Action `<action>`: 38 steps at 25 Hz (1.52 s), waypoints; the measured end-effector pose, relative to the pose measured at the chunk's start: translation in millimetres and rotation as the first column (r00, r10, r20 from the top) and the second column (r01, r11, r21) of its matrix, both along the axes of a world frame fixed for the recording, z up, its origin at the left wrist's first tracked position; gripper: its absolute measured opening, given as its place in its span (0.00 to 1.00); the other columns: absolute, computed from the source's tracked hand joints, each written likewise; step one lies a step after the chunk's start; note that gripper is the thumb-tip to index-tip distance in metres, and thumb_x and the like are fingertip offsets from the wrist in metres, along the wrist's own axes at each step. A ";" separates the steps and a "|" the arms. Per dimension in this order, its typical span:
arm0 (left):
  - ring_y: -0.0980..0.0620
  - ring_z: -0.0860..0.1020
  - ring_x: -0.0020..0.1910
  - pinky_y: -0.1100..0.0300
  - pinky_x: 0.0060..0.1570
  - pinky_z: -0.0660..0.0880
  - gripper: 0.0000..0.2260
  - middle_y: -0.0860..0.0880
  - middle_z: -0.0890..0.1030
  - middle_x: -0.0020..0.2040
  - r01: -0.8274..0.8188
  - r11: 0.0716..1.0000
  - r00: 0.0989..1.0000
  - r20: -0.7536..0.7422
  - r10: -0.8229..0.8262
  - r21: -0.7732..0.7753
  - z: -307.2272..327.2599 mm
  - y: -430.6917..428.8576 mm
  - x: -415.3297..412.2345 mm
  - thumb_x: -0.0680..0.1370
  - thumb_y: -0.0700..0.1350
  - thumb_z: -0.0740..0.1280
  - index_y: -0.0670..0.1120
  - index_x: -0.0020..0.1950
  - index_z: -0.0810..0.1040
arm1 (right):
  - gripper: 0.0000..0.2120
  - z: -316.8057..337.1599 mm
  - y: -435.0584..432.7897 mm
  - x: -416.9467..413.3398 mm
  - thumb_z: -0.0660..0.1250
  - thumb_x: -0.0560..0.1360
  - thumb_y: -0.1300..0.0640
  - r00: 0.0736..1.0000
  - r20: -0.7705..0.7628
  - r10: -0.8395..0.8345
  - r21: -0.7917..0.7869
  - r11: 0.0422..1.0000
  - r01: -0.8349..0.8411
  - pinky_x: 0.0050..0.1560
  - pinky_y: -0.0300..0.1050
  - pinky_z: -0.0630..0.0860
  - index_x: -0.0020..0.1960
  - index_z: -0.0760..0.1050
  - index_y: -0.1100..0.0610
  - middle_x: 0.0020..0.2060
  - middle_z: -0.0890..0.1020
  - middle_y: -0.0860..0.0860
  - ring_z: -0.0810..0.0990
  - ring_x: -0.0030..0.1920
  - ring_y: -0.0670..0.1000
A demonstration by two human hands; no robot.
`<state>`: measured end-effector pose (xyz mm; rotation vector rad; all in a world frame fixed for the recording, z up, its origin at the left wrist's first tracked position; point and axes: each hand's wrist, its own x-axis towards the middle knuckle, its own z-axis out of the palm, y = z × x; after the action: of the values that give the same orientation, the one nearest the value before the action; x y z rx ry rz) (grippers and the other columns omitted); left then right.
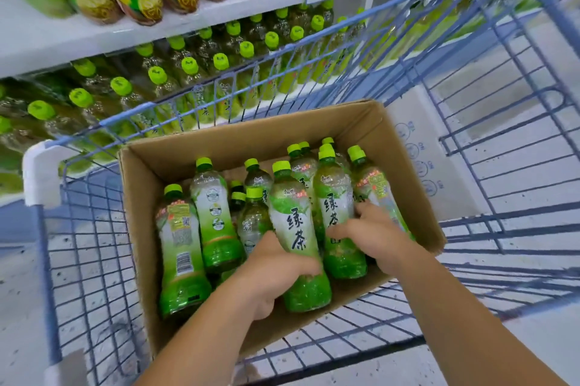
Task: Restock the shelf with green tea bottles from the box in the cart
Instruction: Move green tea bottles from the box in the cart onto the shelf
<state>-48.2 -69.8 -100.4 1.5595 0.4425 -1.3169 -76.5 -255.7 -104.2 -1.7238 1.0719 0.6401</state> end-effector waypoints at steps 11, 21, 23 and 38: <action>0.52 0.84 0.44 0.47 0.47 0.82 0.19 0.52 0.86 0.43 -0.221 0.966 0.903 0.346 0.254 -0.135 82.4 126.0 54.7 0.65 0.40 0.72 0.53 0.53 0.78 | 0.20 78.6 124.1 34.9 0.79 0.65 0.59 0.948 0.317 0.019 0.077 0.996 -0.046 0.59 0.57 0.80 0.55 0.81 0.53 0.47 0.87 0.48 0.85 0.49 0.49; 0.56 0.82 0.38 0.54 0.43 0.80 0.11 0.53 0.84 0.39 -0.339 0.936 0.742 0.584 0.331 -0.099 154.7 360.4 147.3 0.70 0.43 0.75 0.52 0.49 0.78 | 0.28 172.0 337.1 153.4 0.77 0.61 0.59 0.827 0.539 0.158 0.164 0.944 -0.287 0.50 0.46 0.81 0.61 0.78 0.54 0.52 0.87 0.49 0.86 0.52 0.49; 0.56 0.83 0.41 0.52 0.45 0.81 0.13 0.54 0.84 0.41 -0.342 0.938 0.702 0.648 0.297 -0.060 161.3 410.7 170.4 0.69 0.44 0.75 0.53 0.51 0.78 | 0.27 177.5 383.4 179.6 0.78 0.63 0.60 0.806 0.564 0.178 0.164 0.933 -0.321 0.50 0.47 0.80 0.61 0.79 0.52 0.52 0.87 0.49 0.86 0.52 0.50; 0.61 0.79 0.40 0.68 0.34 0.74 0.18 0.56 0.81 0.41 -0.429 0.891 0.457 0.887 0.071 0.150 102.9 619.1 328.9 0.65 0.46 0.78 0.53 0.47 0.73 | 0.21 98.5 584.8 365.5 0.76 0.71 0.68 0.645 0.671 0.365 -0.017 0.878 -0.479 0.57 0.57 0.80 0.58 0.77 0.50 0.51 0.86 0.47 0.86 0.49 0.48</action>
<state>280.7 549.3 2.5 2.1344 0.2352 -0.0602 289.0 329.1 -5.7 -1.8525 0.0953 0.3229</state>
